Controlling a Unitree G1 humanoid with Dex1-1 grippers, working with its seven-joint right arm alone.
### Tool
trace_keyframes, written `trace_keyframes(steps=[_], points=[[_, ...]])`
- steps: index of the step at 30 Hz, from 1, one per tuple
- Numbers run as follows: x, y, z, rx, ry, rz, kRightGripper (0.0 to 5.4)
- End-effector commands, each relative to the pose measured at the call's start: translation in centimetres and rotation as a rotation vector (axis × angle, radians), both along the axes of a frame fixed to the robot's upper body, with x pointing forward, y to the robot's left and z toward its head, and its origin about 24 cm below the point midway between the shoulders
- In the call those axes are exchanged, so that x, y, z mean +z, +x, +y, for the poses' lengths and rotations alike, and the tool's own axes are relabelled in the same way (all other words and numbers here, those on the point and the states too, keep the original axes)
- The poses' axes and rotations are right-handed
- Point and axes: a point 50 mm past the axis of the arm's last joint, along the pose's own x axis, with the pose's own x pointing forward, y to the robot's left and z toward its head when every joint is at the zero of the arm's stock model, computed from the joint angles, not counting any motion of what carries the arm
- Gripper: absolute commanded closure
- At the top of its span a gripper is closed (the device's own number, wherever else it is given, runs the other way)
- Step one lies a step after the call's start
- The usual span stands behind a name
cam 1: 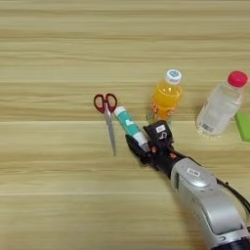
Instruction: Move the objects on the table
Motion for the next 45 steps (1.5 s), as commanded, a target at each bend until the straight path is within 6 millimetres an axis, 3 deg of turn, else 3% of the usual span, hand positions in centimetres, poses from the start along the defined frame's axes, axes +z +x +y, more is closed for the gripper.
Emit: trace_keyframes(steps=[1,8,25,32,33,45], points=[[0.9,0.5,0.2,0.009,0.010,-0.043,3.03],[0.8,0.5,-0.7,-0.058,-0.022,-0.037,3.72],[0.7,0.2,-2.2,-0.151,-0.045,-0.022,3.72],[0.4,-0.2,-1.7,-0.117,-0.045,-0.005,3.72],[0.5,-0.2,-1.6,-0.113,-0.044,-0.007,3.43],[2.6,-1.5,-1.8,-0.127,-0.005,-0.064,2.12]])
